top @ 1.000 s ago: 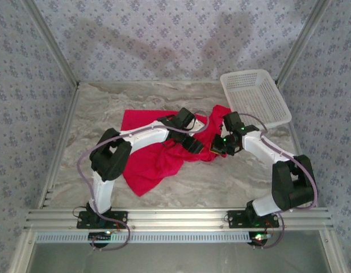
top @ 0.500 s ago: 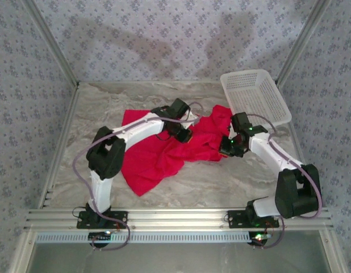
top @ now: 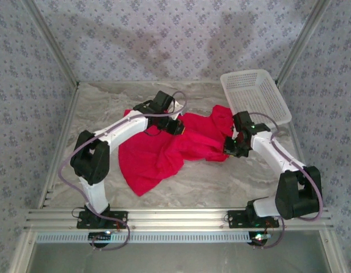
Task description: Fold the inside-out t-shirt
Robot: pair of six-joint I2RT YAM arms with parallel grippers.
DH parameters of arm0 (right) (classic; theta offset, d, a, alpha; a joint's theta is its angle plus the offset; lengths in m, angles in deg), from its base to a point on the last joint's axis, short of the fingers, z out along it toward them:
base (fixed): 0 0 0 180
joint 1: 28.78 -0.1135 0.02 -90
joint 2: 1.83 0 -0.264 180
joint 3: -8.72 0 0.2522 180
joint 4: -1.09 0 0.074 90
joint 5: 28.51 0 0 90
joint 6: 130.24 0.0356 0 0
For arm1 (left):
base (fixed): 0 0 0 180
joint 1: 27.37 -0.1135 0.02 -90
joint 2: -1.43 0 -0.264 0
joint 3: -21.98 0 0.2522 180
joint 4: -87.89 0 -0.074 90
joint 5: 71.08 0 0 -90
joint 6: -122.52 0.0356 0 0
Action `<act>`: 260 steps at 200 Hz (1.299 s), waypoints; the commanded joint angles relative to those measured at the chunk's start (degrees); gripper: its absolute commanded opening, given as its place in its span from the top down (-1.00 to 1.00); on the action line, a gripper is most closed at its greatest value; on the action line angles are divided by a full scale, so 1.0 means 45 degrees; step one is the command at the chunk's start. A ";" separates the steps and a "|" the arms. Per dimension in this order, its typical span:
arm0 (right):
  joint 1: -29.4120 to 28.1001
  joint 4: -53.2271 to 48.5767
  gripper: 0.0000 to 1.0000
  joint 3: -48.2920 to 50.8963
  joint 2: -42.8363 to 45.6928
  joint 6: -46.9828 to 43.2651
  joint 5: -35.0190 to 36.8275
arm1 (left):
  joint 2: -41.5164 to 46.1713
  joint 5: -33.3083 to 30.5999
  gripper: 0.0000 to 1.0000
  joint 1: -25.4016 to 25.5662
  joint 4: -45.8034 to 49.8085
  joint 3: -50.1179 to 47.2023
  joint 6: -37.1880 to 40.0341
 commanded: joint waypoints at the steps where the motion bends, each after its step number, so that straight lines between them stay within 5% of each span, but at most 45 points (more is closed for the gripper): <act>1: -0.0598 -0.0204 0.34 -0.0748 0.0279 0.0476 -0.0996 | -0.0119 0.1211 1.00 0.0186 -0.0829 0.0087 -0.0863; 60: -0.2475 0.1955 0.60 -0.1095 -0.0683 0.1788 -0.1830 | -0.0186 0.1478 1.00 0.0217 -0.0821 -0.0140 -0.1092; 106: -0.2356 0.3114 0.56 -0.2626 -0.3087 0.1467 0.0203 | -0.0040 0.1500 1.00 0.0185 -0.0588 -0.0066 -0.0994; 161: -0.2456 0.3544 0.83 -0.3539 -0.4060 0.1706 0.2086 | 0.0220 0.1481 1.00 0.0196 -0.0512 -0.0292 -0.0860; 178: -0.2601 0.3592 0.76 -0.3370 -0.4153 0.1735 0.2081 | 0.0200 0.1499 1.00 0.0184 -0.0509 -0.0297 -0.0869; 203: -0.2723 0.3931 0.25 -0.2590 -0.4158 0.2074 0.1493 | 0.0104 0.1536 1.00 0.0197 -0.0526 -0.0197 -0.0848; 227: -0.3037 0.4765 0.00 -0.1619 -0.3958 0.2845 0.0459 | 0.0044 0.1577 1.00 0.0158 -0.0509 -0.0103 -0.0848; 252: -0.3298 0.5398 -0.05 -0.1104 -0.3937 0.3434 0.0136 | 0.0044 0.1673 1.00 0.0046 -0.0594 -0.0156 -0.0908; 260: -0.3287 0.5505 0.07 -0.1100 -0.3999 0.3545 -0.0003 | 0.0044 0.1724 1.00 0.0004 -0.0622 -0.0179 -0.0987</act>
